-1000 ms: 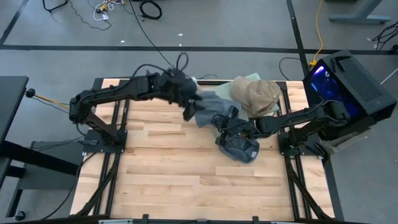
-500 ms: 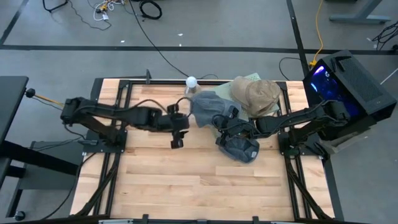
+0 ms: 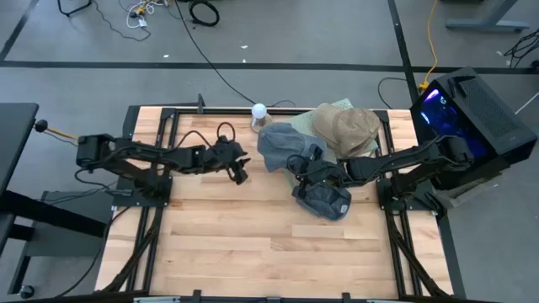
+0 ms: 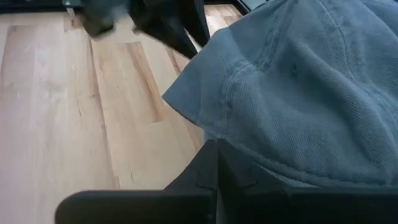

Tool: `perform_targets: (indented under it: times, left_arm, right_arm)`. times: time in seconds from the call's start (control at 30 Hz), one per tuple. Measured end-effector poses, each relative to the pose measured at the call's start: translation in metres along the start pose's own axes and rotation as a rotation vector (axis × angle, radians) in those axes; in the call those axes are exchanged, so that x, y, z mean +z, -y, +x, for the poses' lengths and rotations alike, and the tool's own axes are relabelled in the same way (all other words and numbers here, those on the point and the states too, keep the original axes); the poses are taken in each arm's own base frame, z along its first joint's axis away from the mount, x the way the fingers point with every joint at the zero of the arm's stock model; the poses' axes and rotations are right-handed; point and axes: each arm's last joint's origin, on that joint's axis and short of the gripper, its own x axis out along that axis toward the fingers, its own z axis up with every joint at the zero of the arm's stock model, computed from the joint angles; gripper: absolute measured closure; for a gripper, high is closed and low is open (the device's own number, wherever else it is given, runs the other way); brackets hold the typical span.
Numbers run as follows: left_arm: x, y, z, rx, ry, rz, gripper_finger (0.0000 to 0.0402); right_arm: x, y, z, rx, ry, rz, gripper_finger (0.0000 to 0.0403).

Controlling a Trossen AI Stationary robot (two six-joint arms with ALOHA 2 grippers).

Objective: Stack caps on shelf
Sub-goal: Put the left black cup on the shelf

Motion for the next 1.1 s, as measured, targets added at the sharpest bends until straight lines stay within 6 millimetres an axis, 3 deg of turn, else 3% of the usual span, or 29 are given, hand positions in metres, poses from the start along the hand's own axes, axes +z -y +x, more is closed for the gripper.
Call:
perform_targets:
  times: [0.37, 0.53, 0.8, 1.1]
  left_arm:
    - [0.035, 0.003, 0.040, 0.010, 0.140, 0.064, 0.0325]
    - [0.049, 0.007, 0.042, -0.002, 0.208, 0.090, 0.0337]
    - [0.074, 0.015, 0.036, -0.178, 0.377, 0.088, 0.0346]
    - [0.083, 0.016, 0.033, -0.212, 0.436, 0.116, 0.0346]
  right_arm:
    - [0.000, 0.000, 0.000, 0.003, 0.000, 0.019, 0.0399]
    - [0.000, 0.000, 0.000, 0.002, 0.000, 0.018, 0.0399]
    - [0.000, 0.000, 0.000, 0.009, 0.003, 0.009, 0.0399]
    - [0.005, -0.001, 0.000, 0.015, 0.047, 0.002, 0.0399]
